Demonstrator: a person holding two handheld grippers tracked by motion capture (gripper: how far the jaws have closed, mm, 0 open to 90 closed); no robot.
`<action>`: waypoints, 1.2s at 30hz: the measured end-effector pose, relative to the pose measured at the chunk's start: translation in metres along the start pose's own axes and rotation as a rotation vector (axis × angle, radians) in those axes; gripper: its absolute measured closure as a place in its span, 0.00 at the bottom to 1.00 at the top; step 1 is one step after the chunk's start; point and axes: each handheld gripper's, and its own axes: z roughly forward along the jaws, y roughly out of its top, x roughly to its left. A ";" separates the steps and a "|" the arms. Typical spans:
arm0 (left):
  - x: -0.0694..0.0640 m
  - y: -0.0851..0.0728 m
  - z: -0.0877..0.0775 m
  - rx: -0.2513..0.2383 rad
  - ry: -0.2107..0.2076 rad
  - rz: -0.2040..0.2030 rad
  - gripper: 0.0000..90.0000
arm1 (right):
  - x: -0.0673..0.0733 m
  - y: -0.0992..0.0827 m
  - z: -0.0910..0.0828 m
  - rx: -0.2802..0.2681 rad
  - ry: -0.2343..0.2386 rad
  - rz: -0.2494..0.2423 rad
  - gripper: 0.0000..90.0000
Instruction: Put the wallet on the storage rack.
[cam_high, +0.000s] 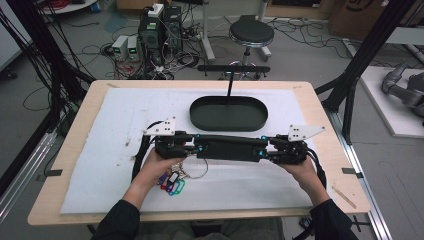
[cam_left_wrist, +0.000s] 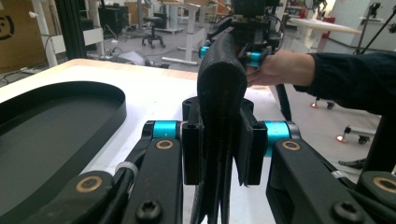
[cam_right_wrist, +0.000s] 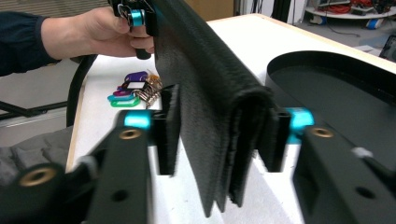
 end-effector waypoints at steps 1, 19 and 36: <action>0.000 0.000 0.000 -0.003 0.000 0.000 0.83 | 0.000 0.000 0.000 0.000 0.000 0.000 0.73; -0.005 0.011 -0.004 0.091 0.261 -0.055 0.43 | 0.002 0.005 -0.014 -0.050 -0.084 -0.031 0.85; -0.045 0.007 -0.066 0.081 0.419 -0.105 0.35 | -0.008 0.008 -0.021 -0.051 -0.257 0.012 0.85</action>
